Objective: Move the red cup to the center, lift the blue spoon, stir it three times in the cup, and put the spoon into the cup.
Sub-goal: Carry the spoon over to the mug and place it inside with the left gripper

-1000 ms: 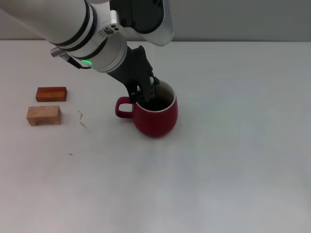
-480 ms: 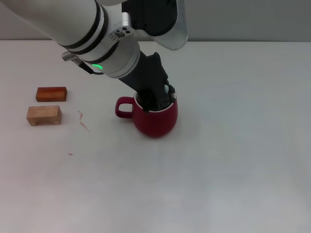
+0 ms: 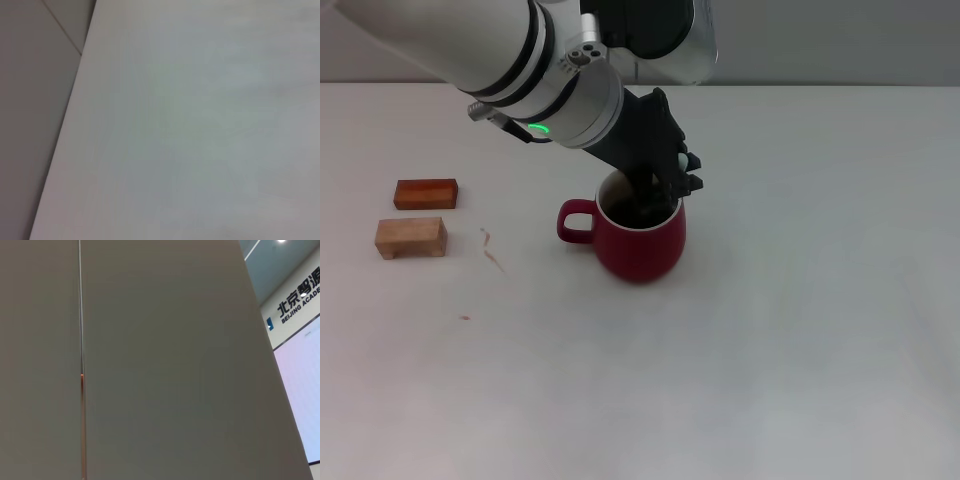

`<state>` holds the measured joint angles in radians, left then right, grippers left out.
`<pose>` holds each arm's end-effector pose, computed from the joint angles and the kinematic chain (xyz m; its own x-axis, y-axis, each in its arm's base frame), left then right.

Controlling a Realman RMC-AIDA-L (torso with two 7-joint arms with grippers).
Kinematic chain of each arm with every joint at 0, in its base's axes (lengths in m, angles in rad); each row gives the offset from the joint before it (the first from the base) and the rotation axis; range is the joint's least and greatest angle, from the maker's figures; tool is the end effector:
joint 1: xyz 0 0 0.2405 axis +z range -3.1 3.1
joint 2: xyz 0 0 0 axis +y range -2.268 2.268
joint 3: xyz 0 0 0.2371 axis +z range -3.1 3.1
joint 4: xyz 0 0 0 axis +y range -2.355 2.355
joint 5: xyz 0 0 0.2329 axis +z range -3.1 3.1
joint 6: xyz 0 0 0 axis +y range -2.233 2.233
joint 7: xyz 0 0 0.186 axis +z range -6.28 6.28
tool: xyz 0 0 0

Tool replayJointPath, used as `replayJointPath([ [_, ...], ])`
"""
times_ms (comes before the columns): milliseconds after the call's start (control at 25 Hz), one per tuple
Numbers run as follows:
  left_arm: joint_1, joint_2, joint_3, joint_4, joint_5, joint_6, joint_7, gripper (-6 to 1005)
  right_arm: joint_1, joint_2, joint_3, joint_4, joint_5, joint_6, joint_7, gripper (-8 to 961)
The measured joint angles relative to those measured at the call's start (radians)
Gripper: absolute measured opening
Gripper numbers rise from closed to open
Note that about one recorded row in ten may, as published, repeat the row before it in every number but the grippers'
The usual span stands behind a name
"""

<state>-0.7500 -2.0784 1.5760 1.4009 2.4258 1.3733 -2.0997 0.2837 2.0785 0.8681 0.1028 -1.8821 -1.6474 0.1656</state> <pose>-0.0598 0.3859 -0.0685 0.9646 -0.0881 -0.2487 -0.1539 -0.9535 -0.2593 0.3668 0.2885 0.0955 0.6646 0.4307 -0.6105 -0.7433 0.2977 -0.5991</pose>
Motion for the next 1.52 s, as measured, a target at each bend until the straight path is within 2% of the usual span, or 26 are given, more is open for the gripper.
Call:
replayJointPath([
  [320, 0.015, 0.002, 0.017, -0.017, 0.088, -0.058, -0.029, 164, -0.001, 0.0, 0.0, 0.0, 0.0, -0.001, 0.0, 703],
  [720, 0.028, 0.005, 0.023, -0.002, 0.167, -0.022, -0.065, 164, 0.005, -0.001, 0.0, -0.005, 0.0, -0.002, 0.0, 703],
  [1200, 0.02, 0.003, 0.022, 0.021, 0.167, 0.061, -0.067, 165, 0.006, -0.002, 0.0, -0.005, 0.0, -0.002, 0.0, 704],
  [1520, 0.02, 0.001, 0.025, 0.025, 0.093, 0.057, -0.064, 165, 0.008, -0.002, 0.0, -0.005, 0.0, -0.001, 0.0, 704],
])
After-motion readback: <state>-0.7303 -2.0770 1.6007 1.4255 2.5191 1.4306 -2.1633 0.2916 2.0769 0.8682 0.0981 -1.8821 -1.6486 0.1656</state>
